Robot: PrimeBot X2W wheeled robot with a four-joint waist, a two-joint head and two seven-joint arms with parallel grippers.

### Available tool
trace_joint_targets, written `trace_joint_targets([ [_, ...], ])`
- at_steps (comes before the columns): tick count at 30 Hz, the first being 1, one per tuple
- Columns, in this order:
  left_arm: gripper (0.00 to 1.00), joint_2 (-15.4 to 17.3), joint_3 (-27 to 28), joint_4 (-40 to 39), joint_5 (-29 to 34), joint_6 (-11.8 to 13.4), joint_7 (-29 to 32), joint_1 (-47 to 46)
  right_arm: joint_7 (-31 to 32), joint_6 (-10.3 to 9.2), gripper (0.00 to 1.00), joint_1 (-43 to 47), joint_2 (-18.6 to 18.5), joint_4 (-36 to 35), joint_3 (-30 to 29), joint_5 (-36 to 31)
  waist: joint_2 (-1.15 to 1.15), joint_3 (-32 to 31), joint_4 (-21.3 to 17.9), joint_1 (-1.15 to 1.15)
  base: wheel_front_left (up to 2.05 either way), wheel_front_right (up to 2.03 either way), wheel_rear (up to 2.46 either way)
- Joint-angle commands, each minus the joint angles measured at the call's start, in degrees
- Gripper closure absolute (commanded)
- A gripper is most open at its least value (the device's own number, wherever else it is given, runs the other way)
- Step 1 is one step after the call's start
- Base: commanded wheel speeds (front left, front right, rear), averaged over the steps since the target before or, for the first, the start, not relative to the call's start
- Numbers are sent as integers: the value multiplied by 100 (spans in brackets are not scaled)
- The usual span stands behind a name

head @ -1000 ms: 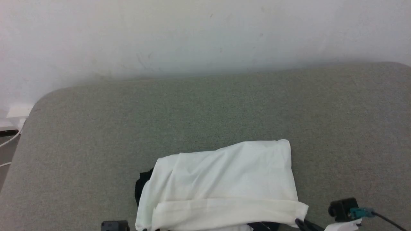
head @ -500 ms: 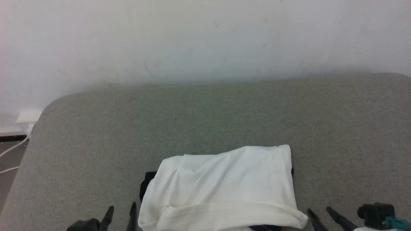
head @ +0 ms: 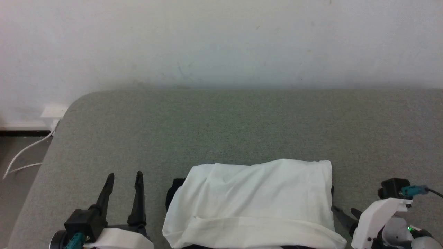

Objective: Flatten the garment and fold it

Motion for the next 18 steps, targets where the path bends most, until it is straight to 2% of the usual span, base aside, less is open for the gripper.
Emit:
trace_joint_targets([
  [1,0,-36,80,-45,138,-56,-24,-103,99,-5,0,-207,16,178,39,67,0,94,142,0,0,0,0],
  [9,0,-238,412,-80,592,-284,-26,-172,608,-5,0,-1093,106,1391,329,376,0,330,359,0,0,0,0],
  [14,0,-369,469,-8,753,-419,-26,-120,1121,-5,0,-1250,186,2030,738,654,0,350,414,0,0,0,0],
  [15,0,-395,477,1,778,-440,-26,-111,1263,-5,22,-1251,197,2129,827,714,0,351,420,0,0,0,0],
  [16,0,-419,483,12,801,-461,-26,-102,1365,-5,64,-1254,205,2198,898,778,0,351,425,0,0,0,0],
  [17,0,-439,482,40,814,-482,-26,-89,1454,-5,100,-1257,207,2254,961,840,0,349,429,0,0,0,0],
  [18,0,-465,485,73,805,-500,-26,-76,1521,-5,100,-1265,201,2295,1007,901,0,349,430,0,0,0,0],
])
